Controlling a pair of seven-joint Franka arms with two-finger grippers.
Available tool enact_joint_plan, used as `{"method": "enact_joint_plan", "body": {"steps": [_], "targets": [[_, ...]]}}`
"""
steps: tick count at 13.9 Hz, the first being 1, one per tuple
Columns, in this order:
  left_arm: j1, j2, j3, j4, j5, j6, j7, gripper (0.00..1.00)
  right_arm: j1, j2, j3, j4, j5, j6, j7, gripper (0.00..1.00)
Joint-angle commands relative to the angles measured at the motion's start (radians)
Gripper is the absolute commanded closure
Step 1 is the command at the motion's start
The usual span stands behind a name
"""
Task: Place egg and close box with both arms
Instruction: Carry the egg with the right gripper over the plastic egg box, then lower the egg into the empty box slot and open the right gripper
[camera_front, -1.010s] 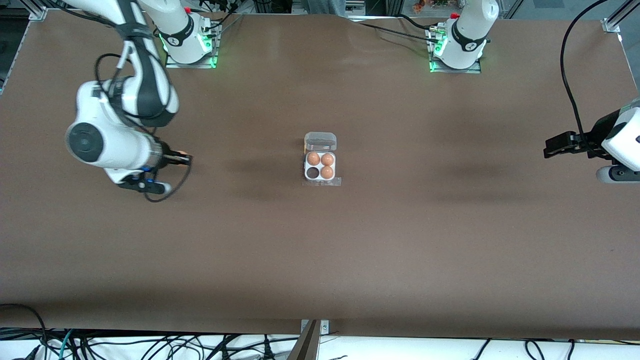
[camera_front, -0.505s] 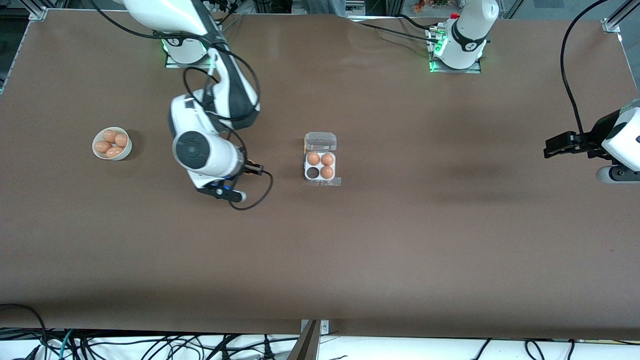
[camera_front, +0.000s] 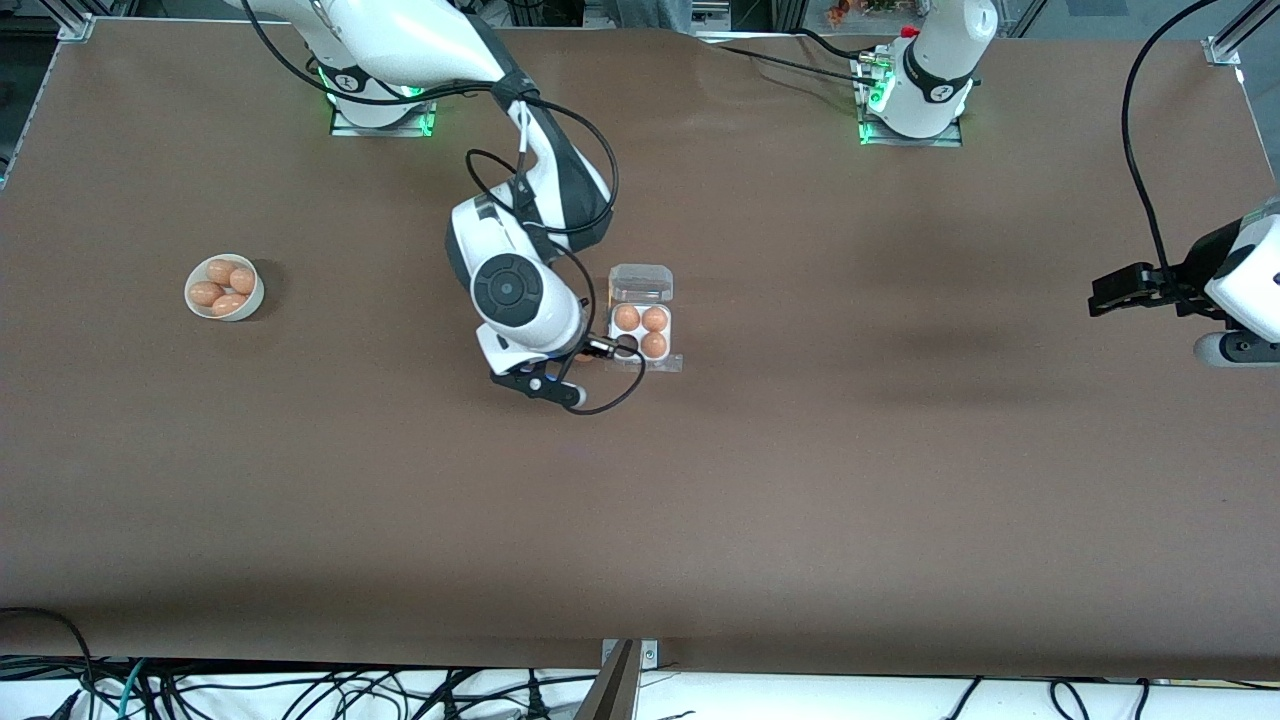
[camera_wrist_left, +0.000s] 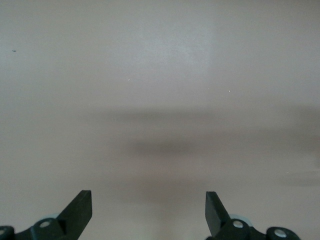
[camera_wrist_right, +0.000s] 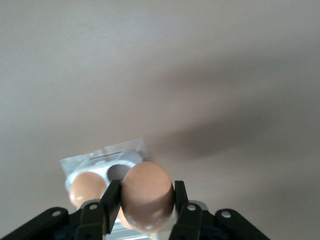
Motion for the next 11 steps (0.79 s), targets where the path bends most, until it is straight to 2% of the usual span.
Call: {"method": "enact_joint_plan", "body": {"steps": [1,4,11], "targets": [[0.006,0.006,-0.002,0.022,0.002,-0.015,0.017,0.0,-0.009,0.029,0.047,0.031,0.017,0.043,0.044,0.6],[0.008,0.004,-0.002,0.022,0.002,-0.015,0.017,0.0,-0.01,0.047,0.08,0.031,0.017,0.094,0.052,0.6],[0.008,0.006,-0.002,0.024,0.002,-0.015,0.017,0.0,-0.009,0.069,0.102,0.031,0.046,0.096,0.066,0.6]]}}
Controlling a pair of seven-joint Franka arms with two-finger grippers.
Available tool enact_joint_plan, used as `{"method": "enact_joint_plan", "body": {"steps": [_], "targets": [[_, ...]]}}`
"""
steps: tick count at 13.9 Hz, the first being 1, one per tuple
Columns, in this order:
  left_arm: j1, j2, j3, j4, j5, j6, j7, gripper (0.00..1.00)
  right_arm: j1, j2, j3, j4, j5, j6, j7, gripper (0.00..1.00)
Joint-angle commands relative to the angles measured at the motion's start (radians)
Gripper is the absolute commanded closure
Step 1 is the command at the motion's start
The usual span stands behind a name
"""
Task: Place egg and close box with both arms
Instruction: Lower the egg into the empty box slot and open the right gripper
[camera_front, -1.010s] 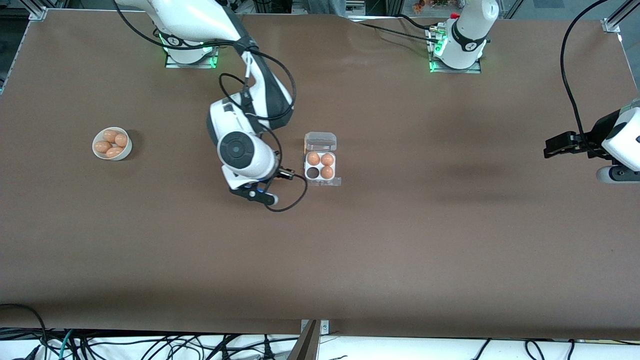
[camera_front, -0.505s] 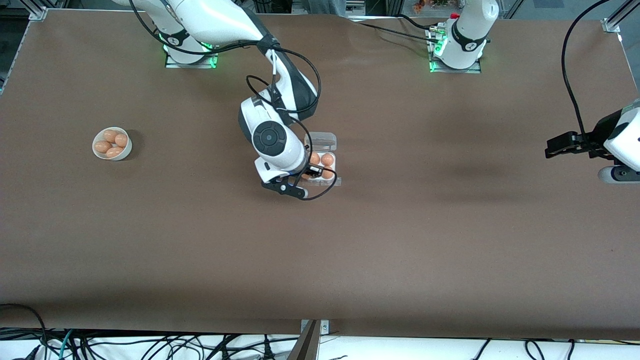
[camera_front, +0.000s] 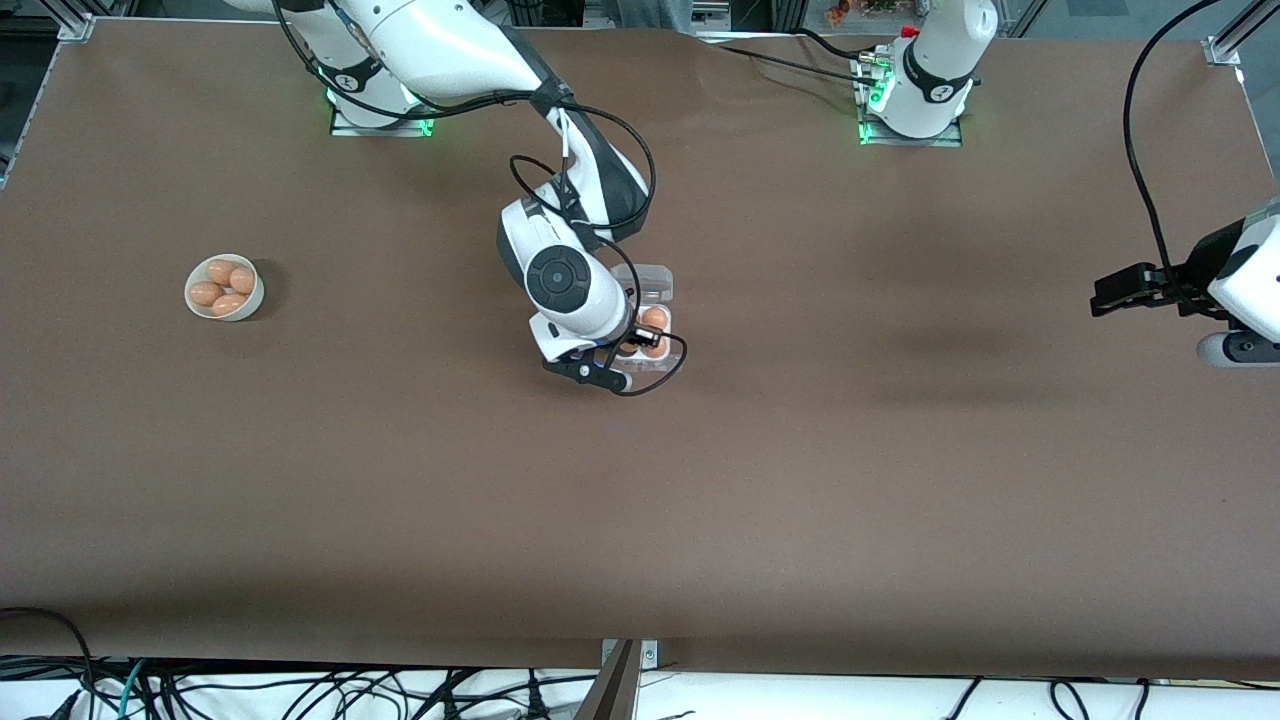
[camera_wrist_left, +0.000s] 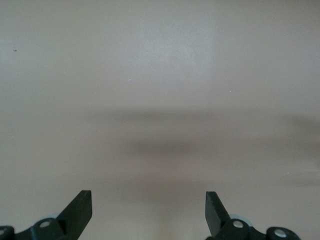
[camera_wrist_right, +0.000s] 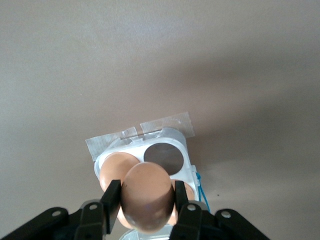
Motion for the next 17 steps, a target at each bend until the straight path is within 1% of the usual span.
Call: {"method": "enact_joint_plan", "body": {"steps": [1,9,11,12,13,17], "targets": [[0.006,0.004,-0.002,0.024,0.002,-0.015,0.017,0.0,-0.009,0.015,0.011,0.028,0.017,-0.006,0.022,0.6],[0.005,0.006,-0.002,0.017,0.002,-0.015,0.017,0.0,-0.009,0.03,0.022,0.023,0.017,-0.018,0.027,0.58],[0.005,0.006,-0.002,0.017,0.002,-0.015,0.017,0.0,-0.009,0.03,0.022,0.023,0.017,-0.018,0.028,0.39],[0.005,0.006,-0.002,0.017,0.002,-0.015,0.017,0.0,-0.009,0.03,0.022,0.023,0.014,-0.018,0.028,0.04],[0.005,0.006,-0.002,0.017,0.002,-0.015,0.017,0.0,-0.01,0.029,0.022,0.025,0.01,-0.018,0.027,0.0],[0.005,0.006,-0.002,0.017,0.002,-0.015,0.017,0.0,-0.018,0.016,0.018,0.03,0.006,-0.02,0.016,0.0]]}}
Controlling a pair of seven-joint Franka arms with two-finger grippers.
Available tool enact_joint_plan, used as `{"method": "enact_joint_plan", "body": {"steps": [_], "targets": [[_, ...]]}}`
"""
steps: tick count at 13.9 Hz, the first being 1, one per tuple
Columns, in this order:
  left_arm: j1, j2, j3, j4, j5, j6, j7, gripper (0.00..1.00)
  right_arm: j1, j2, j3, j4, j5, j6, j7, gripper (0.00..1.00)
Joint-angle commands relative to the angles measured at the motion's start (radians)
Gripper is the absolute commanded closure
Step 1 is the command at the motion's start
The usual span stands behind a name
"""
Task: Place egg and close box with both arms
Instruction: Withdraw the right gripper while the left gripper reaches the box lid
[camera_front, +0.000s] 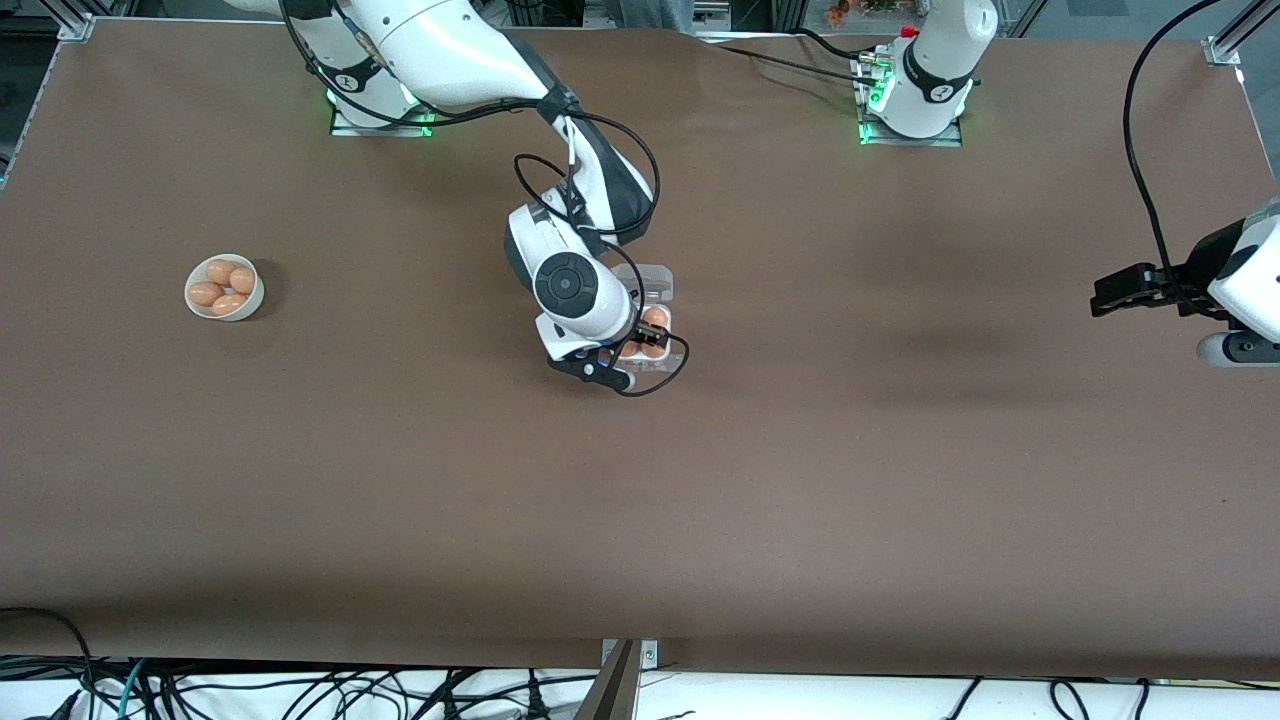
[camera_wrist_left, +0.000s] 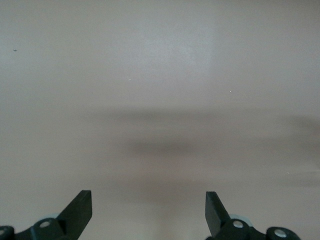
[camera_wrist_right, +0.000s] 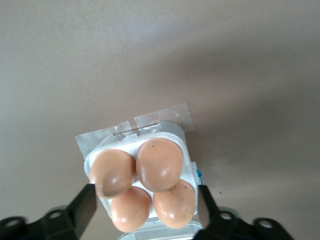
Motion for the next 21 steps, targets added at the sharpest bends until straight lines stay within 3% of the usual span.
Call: {"method": "enact_joint_plan", "body": {"steps": [1,3,7,11,16,21], "targets": [[0.005,0.005,-0.002,0.019,0.002,-0.015,0.017,0.0,-0.019,-0.009,0.001,0.023,0.004,-0.015,-0.008,0.0],[0.003,0.005,-0.004,0.022,0.001,-0.015,0.016,0.0,-0.039,-0.013,-0.01,0.023,-0.005,-0.008,-0.014,0.0],[-0.029,0.005,-0.006,0.02,-0.094,-0.015,-0.042,0.03,-0.039,-0.027,-0.118,0.02,-0.028,-0.016,-0.175,0.0],[-0.145,0.013,-0.006,0.01,-0.139,-0.033,-0.221,0.26,-0.03,-0.036,-0.232,-0.044,-0.082,-0.019,-0.278,0.0],[-0.308,0.074,-0.006,0.01,-0.217,-0.058,-0.409,0.55,-0.05,-0.056,-0.409,-0.107,-0.093,-0.105,-0.679,0.0],[-0.395,0.148,-0.006,0.017,-0.367,-0.075,-0.553,0.76,-0.312,-0.286,-0.337,-0.229,-0.119,-0.2,-0.813,0.0]]}}
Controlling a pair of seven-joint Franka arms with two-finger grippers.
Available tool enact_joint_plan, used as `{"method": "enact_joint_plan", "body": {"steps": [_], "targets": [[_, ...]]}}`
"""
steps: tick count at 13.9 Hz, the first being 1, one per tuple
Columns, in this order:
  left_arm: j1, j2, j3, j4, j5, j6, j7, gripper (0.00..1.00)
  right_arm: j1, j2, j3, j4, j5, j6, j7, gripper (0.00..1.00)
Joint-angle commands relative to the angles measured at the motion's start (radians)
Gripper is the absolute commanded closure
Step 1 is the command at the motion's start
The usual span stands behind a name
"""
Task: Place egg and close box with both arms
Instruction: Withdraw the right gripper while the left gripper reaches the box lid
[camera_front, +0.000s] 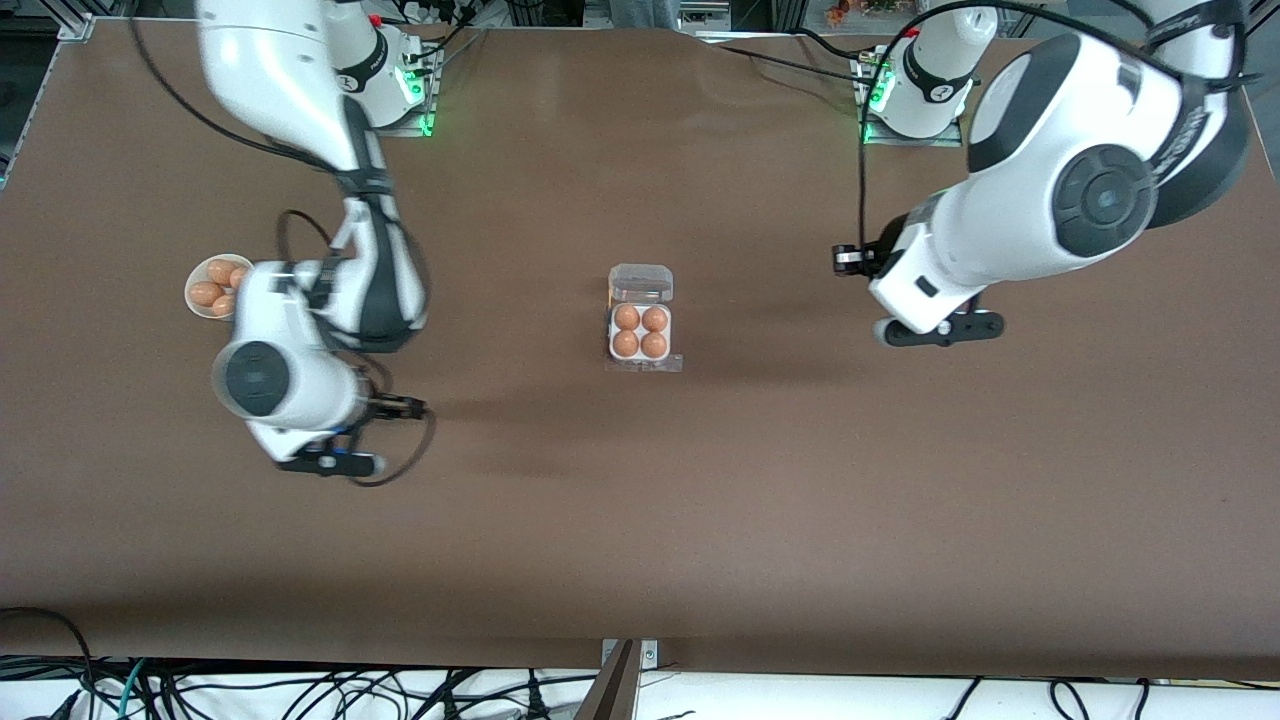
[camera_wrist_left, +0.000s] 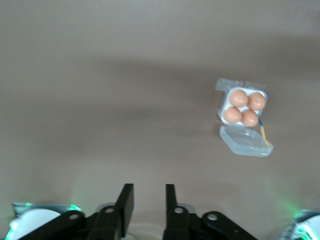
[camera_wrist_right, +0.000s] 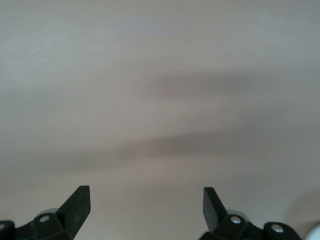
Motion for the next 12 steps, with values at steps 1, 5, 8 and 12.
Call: {"method": "enact_joint_plan", "body": {"steps": [1,5,8,12], "targets": [[-0.056,0.05,0.012,0.023,-0.075,-0.018,-0.068,0.8,-0.095,-0.197,0.061,-0.131,-0.062,-0.013,-0.057,0.0],[-0.152,0.113,0.012,0.025,-0.142,-0.016,-0.155,0.84,-0.285,-0.414,0.296,-0.184,-0.286,-0.057,-0.022,0.0],[-0.206,0.188,0.012,0.028,-0.211,-0.012,-0.204,0.85,-0.394,-0.538,0.434,-0.184,-0.298,-0.109,0.109,0.0],[-0.263,0.256,0.013,0.031,-0.261,0.026,-0.227,0.88,-0.471,-0.647,0.515,-0.175,-0.366,-0.223,0.137,0.0]]}}
